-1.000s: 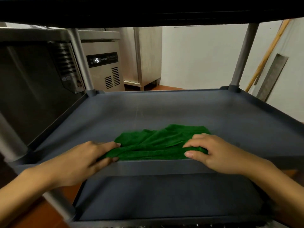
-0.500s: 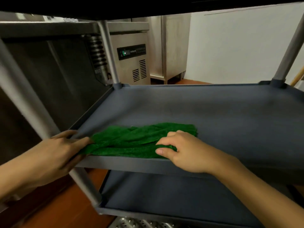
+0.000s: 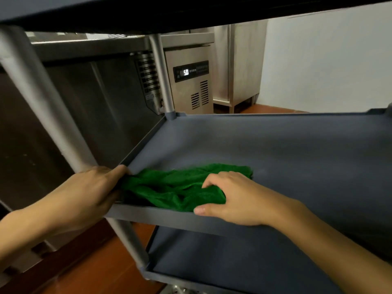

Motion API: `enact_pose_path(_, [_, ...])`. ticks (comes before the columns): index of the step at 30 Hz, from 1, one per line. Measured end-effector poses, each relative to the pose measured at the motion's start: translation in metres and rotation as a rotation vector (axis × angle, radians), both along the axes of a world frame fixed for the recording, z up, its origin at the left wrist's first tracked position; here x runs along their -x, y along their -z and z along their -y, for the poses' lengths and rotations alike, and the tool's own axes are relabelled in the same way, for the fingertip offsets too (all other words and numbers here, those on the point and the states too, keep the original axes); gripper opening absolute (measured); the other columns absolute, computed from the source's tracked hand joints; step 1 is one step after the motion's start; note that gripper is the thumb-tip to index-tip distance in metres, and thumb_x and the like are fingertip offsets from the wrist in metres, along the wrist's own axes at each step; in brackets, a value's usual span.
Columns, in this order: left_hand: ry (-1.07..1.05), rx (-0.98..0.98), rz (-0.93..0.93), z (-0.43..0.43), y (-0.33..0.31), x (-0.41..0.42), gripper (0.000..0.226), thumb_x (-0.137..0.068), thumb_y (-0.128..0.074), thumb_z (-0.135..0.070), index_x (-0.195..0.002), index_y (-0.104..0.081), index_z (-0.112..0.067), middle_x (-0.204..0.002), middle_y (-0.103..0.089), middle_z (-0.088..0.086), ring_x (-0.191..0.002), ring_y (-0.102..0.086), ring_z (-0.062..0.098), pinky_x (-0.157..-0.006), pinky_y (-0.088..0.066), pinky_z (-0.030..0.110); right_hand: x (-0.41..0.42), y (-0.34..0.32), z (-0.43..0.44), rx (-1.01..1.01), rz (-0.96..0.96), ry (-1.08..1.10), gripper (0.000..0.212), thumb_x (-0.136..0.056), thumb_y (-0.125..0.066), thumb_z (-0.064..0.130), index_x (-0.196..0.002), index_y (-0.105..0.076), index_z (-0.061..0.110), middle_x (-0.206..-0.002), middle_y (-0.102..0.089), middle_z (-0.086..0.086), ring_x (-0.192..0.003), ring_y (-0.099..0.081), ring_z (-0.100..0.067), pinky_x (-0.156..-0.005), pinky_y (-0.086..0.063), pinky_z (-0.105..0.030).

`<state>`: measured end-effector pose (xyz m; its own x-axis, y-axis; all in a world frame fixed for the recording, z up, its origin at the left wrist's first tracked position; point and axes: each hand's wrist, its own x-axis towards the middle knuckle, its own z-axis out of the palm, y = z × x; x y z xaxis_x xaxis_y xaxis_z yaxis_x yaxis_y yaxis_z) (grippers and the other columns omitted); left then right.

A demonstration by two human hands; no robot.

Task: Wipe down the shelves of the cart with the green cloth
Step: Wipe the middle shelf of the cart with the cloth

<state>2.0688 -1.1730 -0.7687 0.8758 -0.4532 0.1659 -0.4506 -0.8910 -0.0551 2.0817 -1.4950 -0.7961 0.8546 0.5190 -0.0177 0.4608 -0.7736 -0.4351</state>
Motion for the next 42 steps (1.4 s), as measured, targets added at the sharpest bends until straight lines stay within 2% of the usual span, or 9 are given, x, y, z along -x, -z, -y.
enact_pose_path(3, [-0.023, 0.179, -0.053, 0.016, -0.013, -0.019, 0.021, -0.094, -0.055, -0.026, -0.113, -0.053, -0.036, -0.087, -0.068, -0.014, -0.071, -0.067, 0.0, -0.062, -0.057, 0.03, -0.009, -0.016, 0.011, -0.036, 0.054, 0.033, 0.043, -0.087, -0.063, 0.053, -0.124, -0.055, 0.033, -0.123, -0.057, 0.011, -0.107, -0.055, -0.004, -0.082, -0.043, -0.028])
enact_pose_path(8, [-0.129, 0.366, -0.025, 0.054, -0.014, -0.088, 0.02, -0.095, -0.06, -0.012, -0.113, -0.065, -0.017, -0.098, -0.071, 0.003, -0.089, -0.067, 0.022, -0.078, -0.052, 0.036, -0.046, -0.037, 0.04, -0.26, 0.035, 0.209, 0.019, -0.092, -0.064, 0.039, -0.107, -0.062, 0.027, -0.082, -0.071, 0.0, -0.05, -0.066, -0.008, -0.059, -0.05, -0.027])
enact_pose_path(13, [-0.103, 0.369, -0.098, 0.086, -0.004, -0.134, 0.018, -0.091, -0.069, -0.014, -0.106, -0.065, -0.022, -0.107, -0.068, 0.002, -0.097, -0.063, 0.02, -0.091, -0.054, 0.042, -0.082, -0.017, 0.069, -0.249, 0.206, 0.415, 0.021, -0.093, -0.063, 0.028, -0.114, -0.067, 0.024, -0.105, -0.067, 0.001, -0.092, -0.064, -0.015, -0.075, -0.046, -0.026])
enact_pose_path(17, [0.0, 0.23, -0.126, 0.1, 0.003, -0.13, 0.024, -0.085, -0.07, -0.022, -0.108, -0.067, -0.028, -0.107, -0.067, -0.006, -0.1, -0.064, 0.016, -0.094, -0.053, 0.041, -0.076, 0.017, 0.063, -0.03, 0.303, 0.259, 0.029, -0.095, -0.057, 0.026, -0.123, -0.062, 0.033, -0.117, -0.053, 0.0, -0.113, -0.05, -0.022, -0.096, -0.045, -0.041])
enact_pose_path(23, [0.121, 0.294, -0.123, 0.101, 0.022, -0.091, 0.053, -0.075, -0.053, -0.067, -0.113, -0.066, -0.032, -0.107, -0.061, -0.017, -0.095, -0.062, 0.005, -0.087, -0.053, 0.035, -0.045, 0.029, 0.036, 0.078, 0.225, 0.031, 0.084, -0.084, -0.037, 0.079, -0.148, 0.01, 0.053, -0.162, 0.007, 0.012, -0.147, -0.006, -0.025, -0.117, -0.023, -0.051])
enact_pose_path(27, [0.206, 0.495, -0.189, 0.102, 0.028, -0.08, 0.043, -0.087, -0.051, -0.056, -0.116, -0.07, -0.032, -0.116, -0.064, -0.02, -0.106, -0.063, 0.0, -0.094, -0.051, 0.031, -0.06, 0.022, 0.016, 0.114, 0.313, -0.001, 0.103, -0.077, -0.046, 0.083, -0.145, 0.024, 0.05, -0.163, 0.007, 0.009, -0.144, -0.015, -0.028, -0.114, -0.027, -0.05])
enact_pose_path(32, [0.221, 0.652, -0.007, 0.093, 0.039, -0.077, 0.025, -0.094, -0.054, -0.026, -0.116, -0.067, -0.024, -0.122, -0.063, -0.016, -0.116, -0.061, 0.004, -0.098, -0.048, 0.031, -0.104, 0.016, -0.011, 0.128, 0.502, -0.094, 0.084, -0.087, -0.05, 0.067, -0.153, -0.008, 0.038, -0.127, -0.053, 0.001, -0.113, -0.048, -0.02, -0.08, -0.052, -0.041])
enact_pose_path(37, [0.026, 0.693, 0.235, 0.082, 0.055, -0.07, 0.028, -0.095, -0.046, -0.044, -0.115, -0.058, -0.027, -0.125, -0.052, -0.013, -0.113, -0.057, 0.007, -0.088, -0.049, 0.034, -0.132, 0.028, -0.022, 0.098, 0.669, -0.16, 0.054, -0.092, -0.052, 0.051, -0.144, -0.042, 0.038, -0.098, -0.058, 0.0, -0.09, -0.053, -0.017, -0.057, -0.052, -0.037])
enact_pose_path(42, [-0.01, 0.59, 0.141, 0.081, 0.063, -0.078, 0.041, -0.094, -0.04, -0.055, -0.12, -0.058, -0.03, -0.129, -0.049, -0.011, -0.118, -0.056, 0.01, -0.097, -0.047, 0.032, -0.162, 0.031, -0.023, 0.069, 0.62, 0.021, 0.045, -0.093, -0.052, 0.048, -0.138, -0.051, 0.043, -0.1, -0.056, 0.0, -0.099, -0.054, -0.02, -0.063, -0.041, -0.03])
